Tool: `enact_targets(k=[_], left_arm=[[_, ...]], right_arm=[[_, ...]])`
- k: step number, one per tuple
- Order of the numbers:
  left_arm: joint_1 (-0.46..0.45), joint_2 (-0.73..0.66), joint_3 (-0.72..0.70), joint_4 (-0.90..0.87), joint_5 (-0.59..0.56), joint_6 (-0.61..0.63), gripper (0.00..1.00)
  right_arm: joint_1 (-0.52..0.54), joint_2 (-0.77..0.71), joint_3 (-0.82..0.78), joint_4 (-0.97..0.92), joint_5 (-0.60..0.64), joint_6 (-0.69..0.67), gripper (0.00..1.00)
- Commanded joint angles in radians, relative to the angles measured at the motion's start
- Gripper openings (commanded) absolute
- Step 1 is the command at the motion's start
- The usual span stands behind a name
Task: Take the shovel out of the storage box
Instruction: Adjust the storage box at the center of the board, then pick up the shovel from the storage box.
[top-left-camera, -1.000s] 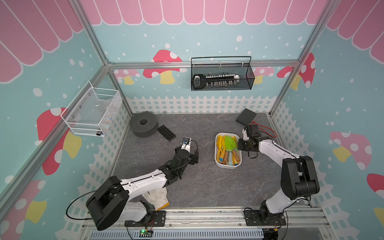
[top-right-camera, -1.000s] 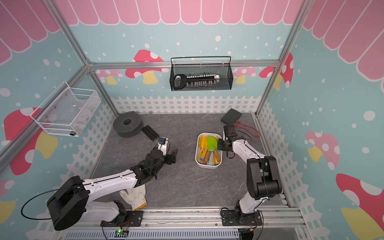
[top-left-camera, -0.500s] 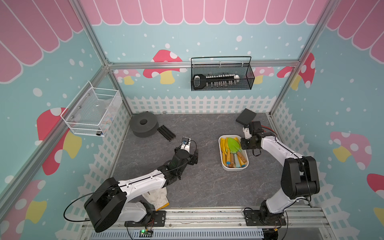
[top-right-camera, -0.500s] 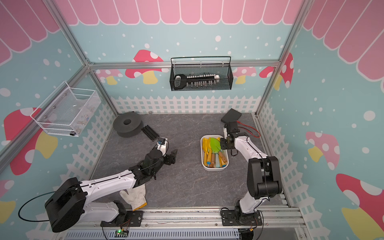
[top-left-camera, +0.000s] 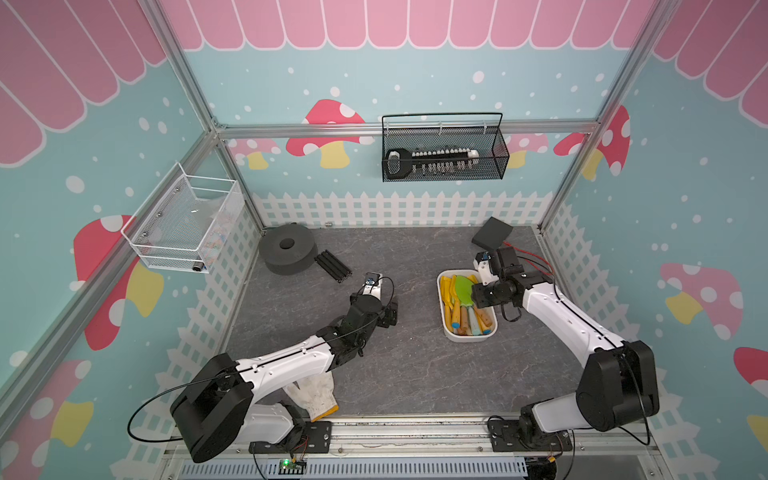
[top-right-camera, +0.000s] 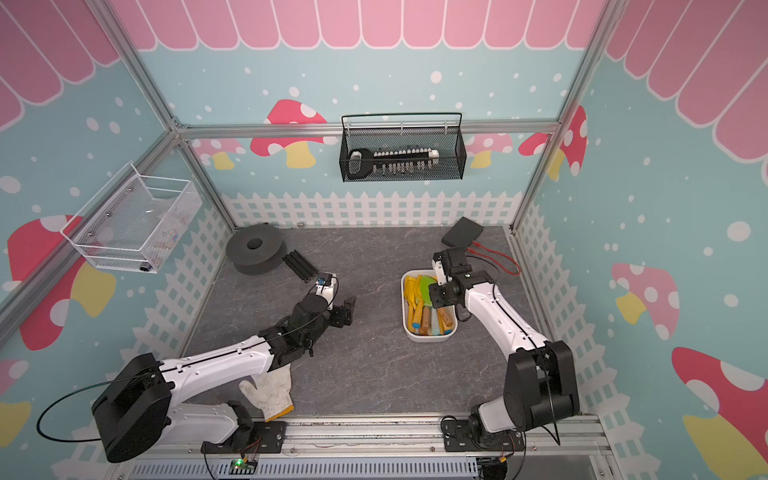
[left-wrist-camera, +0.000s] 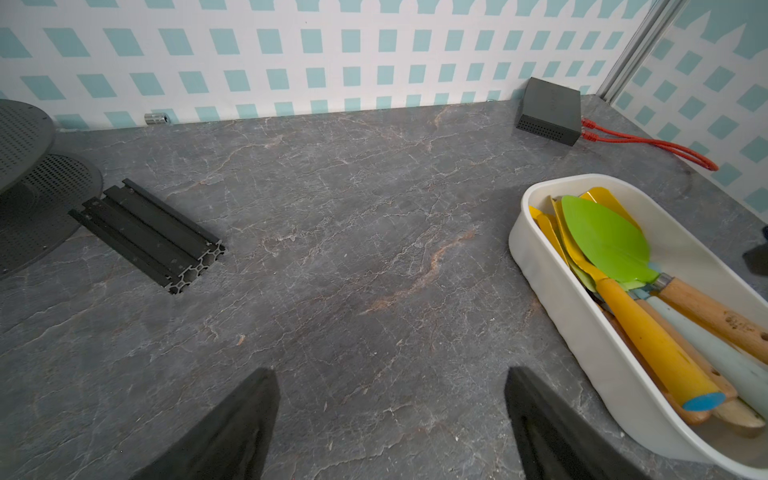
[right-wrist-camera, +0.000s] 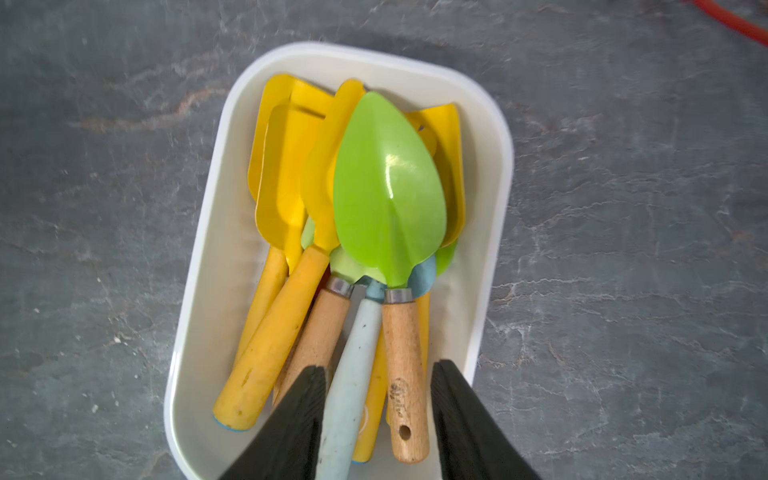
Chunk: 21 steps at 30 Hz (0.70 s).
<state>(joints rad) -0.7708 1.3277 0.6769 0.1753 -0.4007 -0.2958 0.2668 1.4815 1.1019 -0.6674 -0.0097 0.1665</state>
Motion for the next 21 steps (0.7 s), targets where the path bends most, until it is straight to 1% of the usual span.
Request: enact_targets(k=[1,3,8,16,21], left_arm=[[0.002,0.003,0.039,-0.062,-0.015,-0.022,0.89],[0.002,0.0,0.039,-0.066,-0.015,-0.022,0.89],[0.002,-0.001,0.04,-0.069,-0.006,-0.019,0.89],[0.002,-0.017,0.033,-0.069,-0.009,-0.008,0.88],[0.002,-0.024,0.03,-0.07,-0.01,-0.006,0.88]], right_arm=[[0.034,0.068,0.02,-0.085,0.037,-0.033,0.52],[0.047,0.102,0.037,-0.095,0.076,-0.034,0.52],[0.049,0.167,0.07,-0.1,0.105,-0.039,0.43],[0.049,0.223,0.095,-0.087,0.185,-0.05,0.42],[0.048,0.24,0.104,-0.086,0.193,-0.061,0.43]])
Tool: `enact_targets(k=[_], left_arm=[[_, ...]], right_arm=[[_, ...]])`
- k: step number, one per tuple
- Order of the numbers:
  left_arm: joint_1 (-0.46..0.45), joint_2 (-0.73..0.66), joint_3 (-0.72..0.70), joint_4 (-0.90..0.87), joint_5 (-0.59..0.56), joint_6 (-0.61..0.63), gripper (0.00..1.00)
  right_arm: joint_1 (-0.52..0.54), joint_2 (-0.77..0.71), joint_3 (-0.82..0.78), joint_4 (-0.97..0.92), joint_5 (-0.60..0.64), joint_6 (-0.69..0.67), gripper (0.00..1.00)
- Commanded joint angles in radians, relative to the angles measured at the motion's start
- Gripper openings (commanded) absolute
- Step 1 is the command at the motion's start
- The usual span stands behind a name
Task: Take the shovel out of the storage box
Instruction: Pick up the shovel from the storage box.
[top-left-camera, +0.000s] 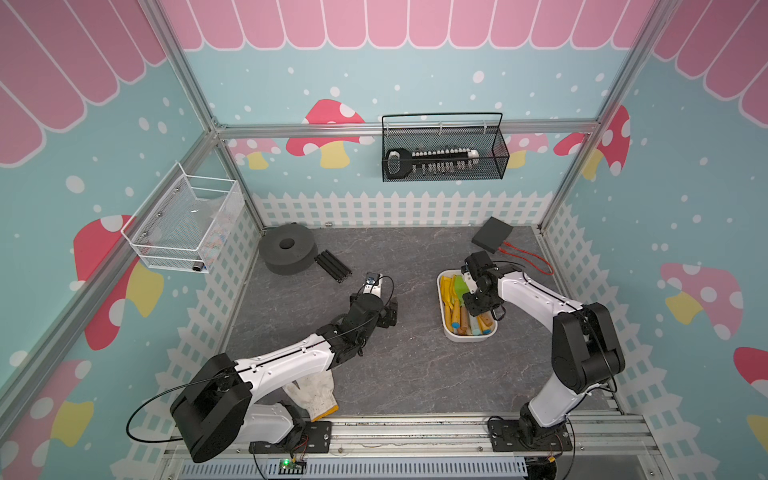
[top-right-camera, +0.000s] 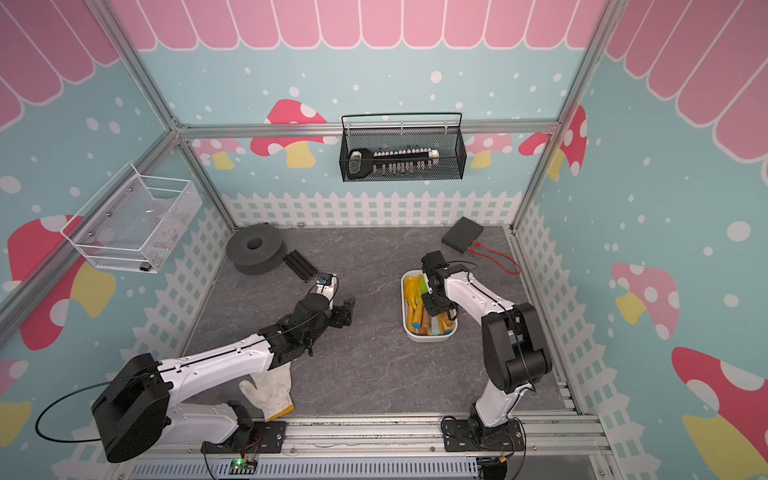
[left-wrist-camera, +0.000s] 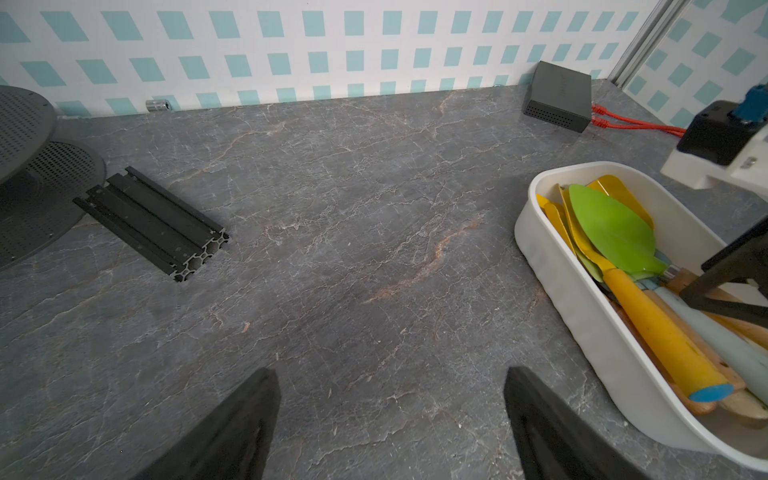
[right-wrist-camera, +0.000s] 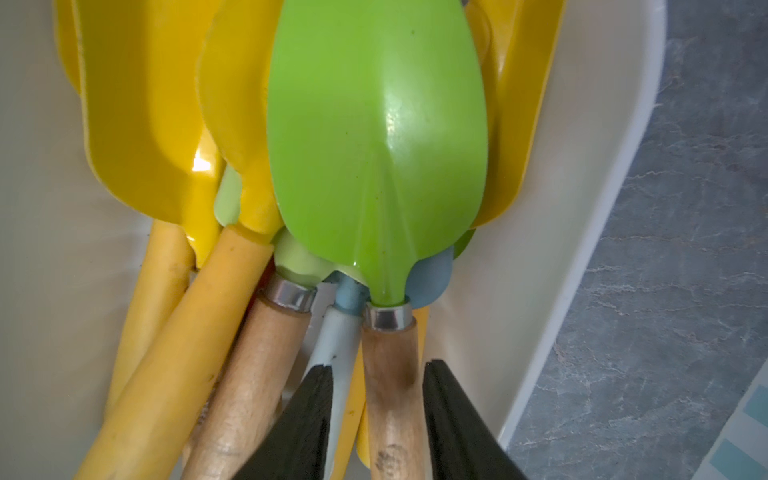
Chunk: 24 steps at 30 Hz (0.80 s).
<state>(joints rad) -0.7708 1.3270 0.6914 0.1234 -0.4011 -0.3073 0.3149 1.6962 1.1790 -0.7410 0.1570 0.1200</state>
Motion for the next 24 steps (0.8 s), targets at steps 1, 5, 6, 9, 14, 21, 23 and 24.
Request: enact_targets(k=[1,5,6,9,14,21,23,24], left_arm=[[0.002,-0.024,0.016,-0.021,-0.01,0.005,0.88],[0.002,-0.03,0.016,-0.024,-0.013,0.005,0.88],[0.002,-0.03,0.016,-0.024,-0.013,0.005,0.88],[0.002,-0.029,0.016,-0.027,-0.013,0.005,0.88],[0.002,-0.023,0.018,-0.027,-0.012,0.007,0.88],[0.002,-0.023,0.016,-0.027,-0.012,0.011,0.88],[0.002,-0.024,0.016,-0.027,-0.013,0.011,0.88],[0.004,-0.025,0.016,-0.027,-0.013,0.011,0.88]], right_arm=[[-0.002,0.033,0.028,-0.014,0.027,-0.016,0.43],[-0.009,0.051,0.03,-0.014,0.004,-0.016,0.43],[-0.013,0.055,0.031,-0.014,0.0,-0.016,0.43],[-0.026,0.072,0.037,-0.012,-0.032,-0.016,0.41],[-0.036,0.089,0.037,-0.001,-0.081,-0.011,0.36],[-0.054,0.105,0.017,0.011,-0.113,0.003,0.39],[-0.059,0.102,0.005,0.018,-0.123,0.007,0.39],[-0.062,0.102,0.0,0.02,-0.127,0.009,0.38]])
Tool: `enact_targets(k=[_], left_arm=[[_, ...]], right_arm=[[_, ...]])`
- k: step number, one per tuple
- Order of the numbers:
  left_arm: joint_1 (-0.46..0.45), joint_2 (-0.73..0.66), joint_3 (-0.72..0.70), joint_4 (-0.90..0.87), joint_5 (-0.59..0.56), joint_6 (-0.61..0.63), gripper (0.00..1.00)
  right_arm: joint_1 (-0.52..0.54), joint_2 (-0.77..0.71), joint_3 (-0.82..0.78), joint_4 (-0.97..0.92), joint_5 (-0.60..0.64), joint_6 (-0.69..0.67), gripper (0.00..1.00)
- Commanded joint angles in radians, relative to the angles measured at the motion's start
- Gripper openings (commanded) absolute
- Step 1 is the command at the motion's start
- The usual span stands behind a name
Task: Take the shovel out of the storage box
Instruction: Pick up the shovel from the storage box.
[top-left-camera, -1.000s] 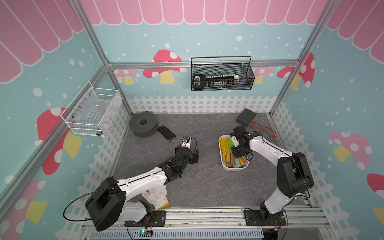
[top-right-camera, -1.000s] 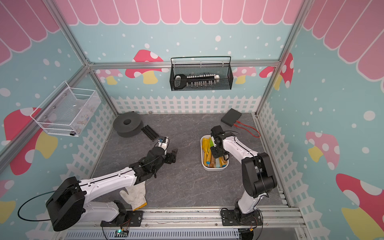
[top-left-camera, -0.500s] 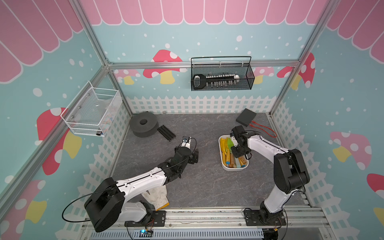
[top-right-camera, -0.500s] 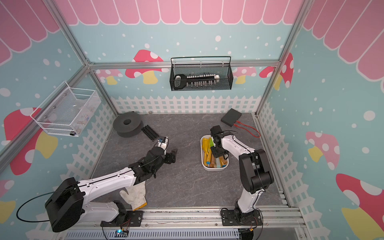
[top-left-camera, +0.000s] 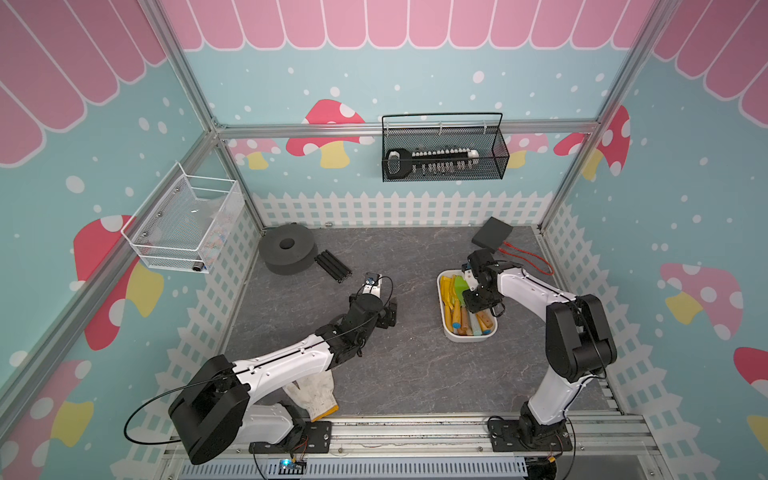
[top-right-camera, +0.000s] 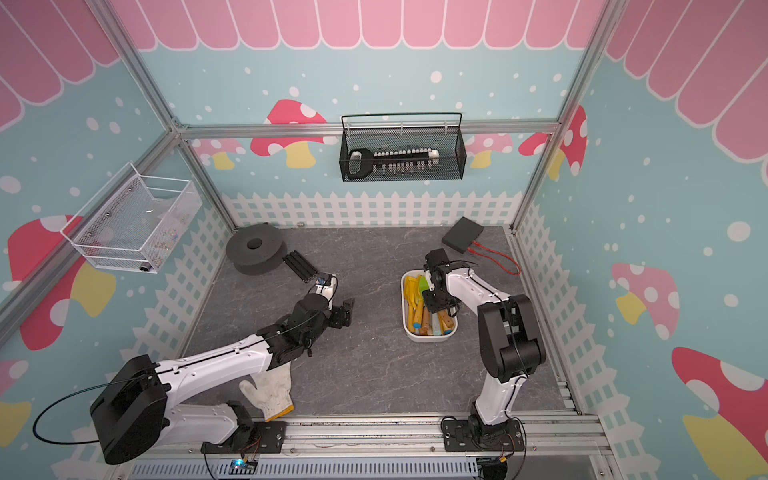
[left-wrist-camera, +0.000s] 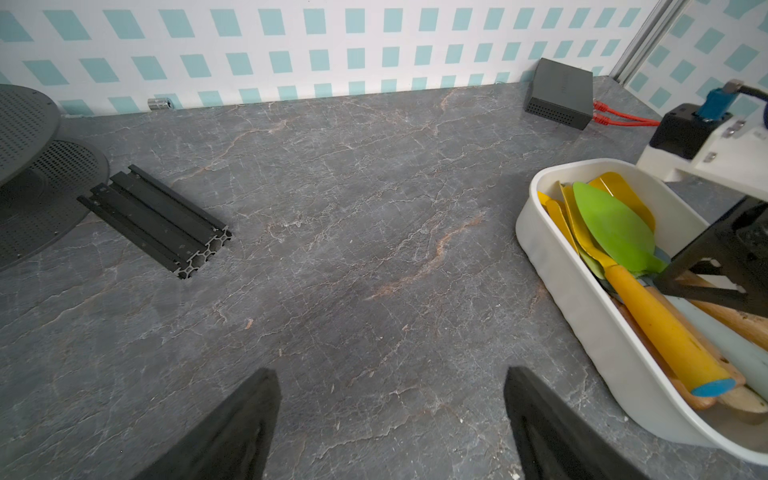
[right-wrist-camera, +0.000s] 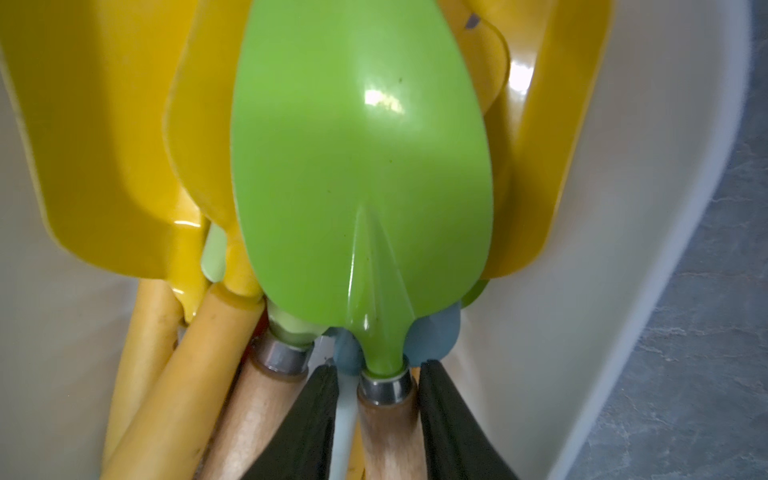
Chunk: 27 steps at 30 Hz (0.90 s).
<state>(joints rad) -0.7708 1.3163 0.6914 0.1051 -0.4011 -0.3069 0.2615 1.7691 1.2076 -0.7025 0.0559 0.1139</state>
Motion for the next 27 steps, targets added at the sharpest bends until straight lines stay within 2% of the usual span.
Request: enact_targets(k=[1,6,11,17,27], left_arm=[[0.002,-0.014,0.014,-0.007,-0.013,0.011,0.88],[0.004,-0.012,0.016,-0.007,-0.012,0.012,0.88],[0.004,-0.013,0.014,-0.005,-0.01,0.011,0.88],[0.004,-0.017,0.013,-0.005,-0.008,0.008,0.88],[0.004,-0.048,0.005,-0.006,-0.004,0.0,0.88]], right_arm=[[-0.01,0.027,-0.033,-0.016,-0.028,0.017,0.37],[-0.018,0.022,-0.05,-0.015,-0.05,0.025,0.26],[-0.018,0.004,-0.063,-0.002,-0.057,0.033,0.25],[-0.015,-0.045,-0.059,0.007,-0.079,0.053,0.17],[0.019,-0.171,-0.046,0.015,-0.122,0.092,0.11]])
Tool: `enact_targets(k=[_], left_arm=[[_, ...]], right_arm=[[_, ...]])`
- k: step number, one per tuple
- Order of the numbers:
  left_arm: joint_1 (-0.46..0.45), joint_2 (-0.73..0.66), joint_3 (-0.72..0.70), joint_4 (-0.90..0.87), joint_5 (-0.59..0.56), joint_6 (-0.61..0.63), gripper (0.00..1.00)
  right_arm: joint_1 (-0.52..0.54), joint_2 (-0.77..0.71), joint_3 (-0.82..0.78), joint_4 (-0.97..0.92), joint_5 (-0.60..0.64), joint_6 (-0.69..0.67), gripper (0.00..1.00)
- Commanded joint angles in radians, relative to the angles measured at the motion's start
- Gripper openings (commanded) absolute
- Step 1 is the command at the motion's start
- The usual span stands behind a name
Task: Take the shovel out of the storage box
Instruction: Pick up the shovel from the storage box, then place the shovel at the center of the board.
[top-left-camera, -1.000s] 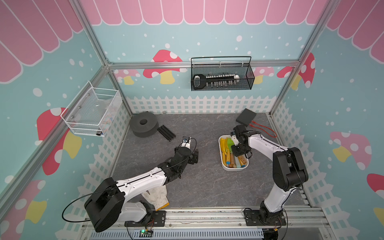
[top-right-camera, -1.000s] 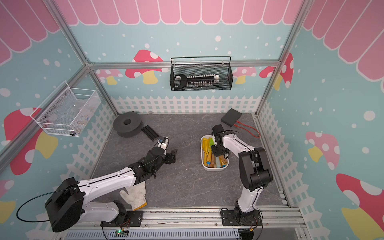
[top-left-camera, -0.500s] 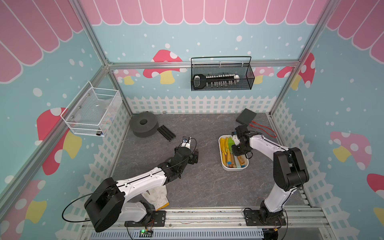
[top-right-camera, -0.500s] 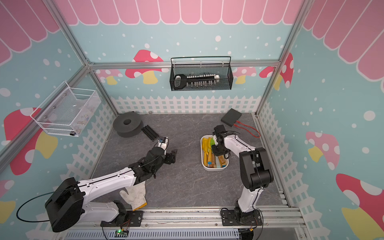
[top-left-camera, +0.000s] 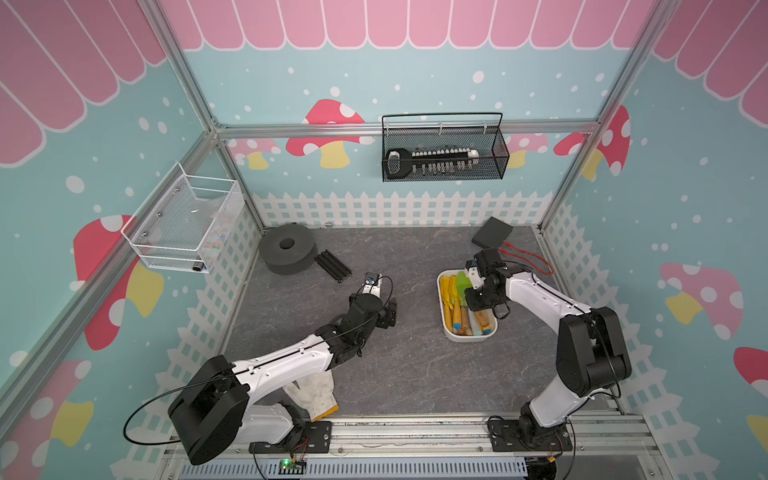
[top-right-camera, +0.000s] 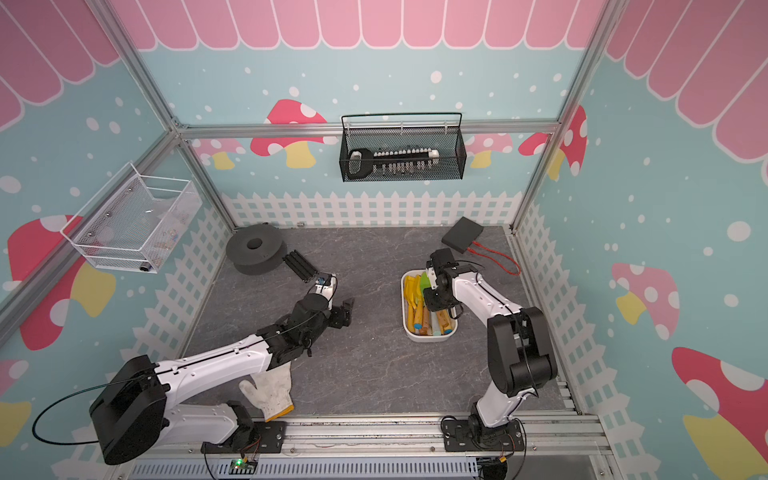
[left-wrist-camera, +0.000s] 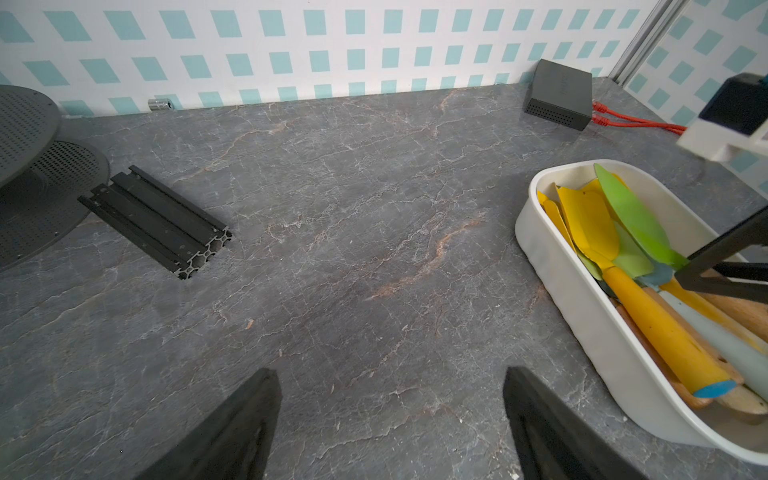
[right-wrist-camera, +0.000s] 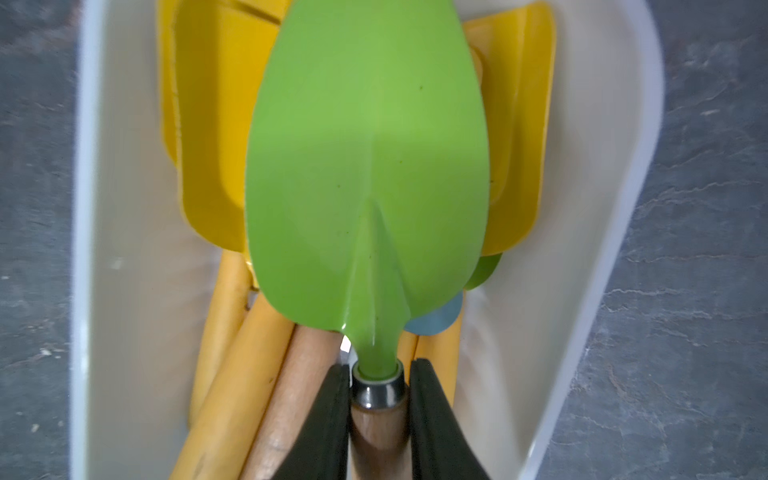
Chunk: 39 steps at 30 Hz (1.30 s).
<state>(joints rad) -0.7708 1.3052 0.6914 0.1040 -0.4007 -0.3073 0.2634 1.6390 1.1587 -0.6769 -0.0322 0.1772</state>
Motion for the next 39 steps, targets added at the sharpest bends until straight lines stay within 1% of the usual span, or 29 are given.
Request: enact_targets(k=[1,5,8,11,15,18,21,24,31,39], left_arm=[[0.004,-0.042,0.003,-0.006,-0.003,0.0,0.88],[0.004,-0.064,0.0,-0.016,-0.003,-0.011,0.87],[0.013,-0.067,0.011,-0.046,-0.011,-0.041,0.88],[0.056,-0.051,0.035,-0.102,0.011,-0.084,0.88],[0.132,-0.035,0.033,-0.129,0.04,-0.128,0.87],[0.167,-0.031,0.026,-0.135,0.031,-0.134,0.87],[0.185,-0.03,0.022,-0.142,0.008,-0.133,0.87],[0.199,-0.029,0.019,-0.154,-0.017,-0.136,0.87],[0.228,-0.031,0.008,-0.172,-0.065,-0.171,0.88],[0.254,-0.033,-0.008,-0.173,-0.065,-0.217,0.89]], right_arm=[[0.022,-0.046,0.006,-0.01,-0.04,0.033,0.1],[0.062,-0.065,0.025,-0.01,-0.058,0.065,0.09],[0.113,-0.066,0.049,-0.003,-0.073,0.1,0.09],[0.174,-0.043,0.095,-0.004,-0.074,0.137,0.11],[0.252,0.009,0.154,0.035,-0.071,0.233,0.12],[0.316,0.076,0.214,0.078,-0.071,0.305,0.12],[0.381,0.185,0.327,0.089,-0.062,0.357,0.12],[0.423,0.3,0.44,0.096,-0.049,0.412,0.13],[0.475,0.465,0.605,0.15,-0.021,0.546,0.1],[0.514,0.646,0.807,0.153,0.01,0.657,0.11]])
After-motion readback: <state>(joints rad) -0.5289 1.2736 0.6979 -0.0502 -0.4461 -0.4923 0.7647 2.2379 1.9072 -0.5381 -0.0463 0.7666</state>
